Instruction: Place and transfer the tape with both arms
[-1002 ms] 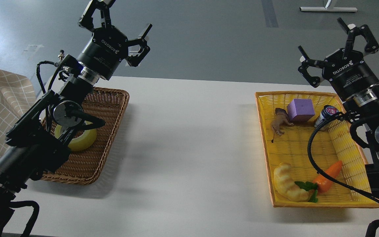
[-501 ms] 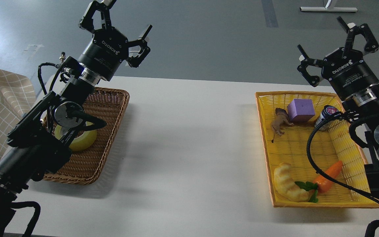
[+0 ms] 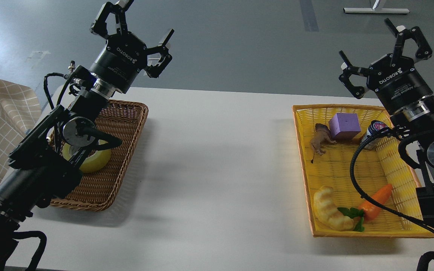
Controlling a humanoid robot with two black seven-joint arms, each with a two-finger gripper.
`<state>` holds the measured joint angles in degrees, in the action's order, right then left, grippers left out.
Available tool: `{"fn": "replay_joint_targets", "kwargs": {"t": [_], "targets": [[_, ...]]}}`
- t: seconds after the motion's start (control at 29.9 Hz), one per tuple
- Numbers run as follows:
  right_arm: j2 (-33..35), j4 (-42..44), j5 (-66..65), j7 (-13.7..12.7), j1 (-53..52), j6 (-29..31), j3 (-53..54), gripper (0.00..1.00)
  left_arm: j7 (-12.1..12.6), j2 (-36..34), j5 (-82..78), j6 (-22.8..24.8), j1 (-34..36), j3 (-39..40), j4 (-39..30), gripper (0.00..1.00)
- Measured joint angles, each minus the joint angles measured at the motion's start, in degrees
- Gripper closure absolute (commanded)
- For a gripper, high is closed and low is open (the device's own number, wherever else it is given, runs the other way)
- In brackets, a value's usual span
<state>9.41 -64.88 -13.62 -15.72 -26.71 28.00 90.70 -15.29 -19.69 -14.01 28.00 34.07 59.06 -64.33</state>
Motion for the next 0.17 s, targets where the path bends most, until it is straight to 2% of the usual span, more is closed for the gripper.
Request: {"fn": "replay_joint_targets", "kwargs": {"t": [0.17], "targets": [[0.0, -0.1, 0.0, 0.0, 0.0, 0.0, 0.0, 0.00, 0.0, 0.0, 0.1, 0.0, 0.1, 0.0, 0.0, 0.02]]}}
